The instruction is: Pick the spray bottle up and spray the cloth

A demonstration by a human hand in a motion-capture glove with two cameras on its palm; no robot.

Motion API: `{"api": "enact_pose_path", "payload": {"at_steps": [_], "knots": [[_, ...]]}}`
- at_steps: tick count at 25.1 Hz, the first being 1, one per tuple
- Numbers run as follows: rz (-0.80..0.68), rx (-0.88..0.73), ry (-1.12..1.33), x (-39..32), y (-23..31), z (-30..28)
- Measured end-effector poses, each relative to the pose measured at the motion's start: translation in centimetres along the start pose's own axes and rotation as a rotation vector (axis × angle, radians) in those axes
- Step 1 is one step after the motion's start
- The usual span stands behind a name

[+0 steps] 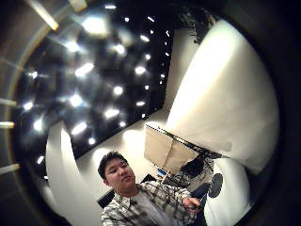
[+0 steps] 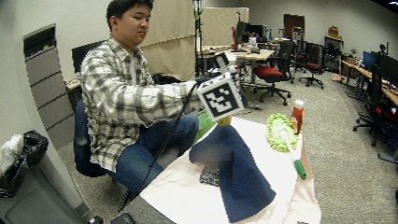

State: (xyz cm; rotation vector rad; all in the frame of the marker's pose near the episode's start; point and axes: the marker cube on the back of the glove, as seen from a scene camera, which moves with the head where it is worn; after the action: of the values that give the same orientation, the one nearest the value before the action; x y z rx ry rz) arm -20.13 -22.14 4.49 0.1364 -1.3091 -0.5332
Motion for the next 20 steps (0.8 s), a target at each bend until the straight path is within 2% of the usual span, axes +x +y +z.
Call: {"api": "enact_pose_path", "payload": {"at_steps": [12, 20], "knots": [[0.04, -0.072, 0.057, 9.3, -2.4, 6.5], [0.033, -0.071, 0.167, 11.9, -2.5, 7.3]]}}
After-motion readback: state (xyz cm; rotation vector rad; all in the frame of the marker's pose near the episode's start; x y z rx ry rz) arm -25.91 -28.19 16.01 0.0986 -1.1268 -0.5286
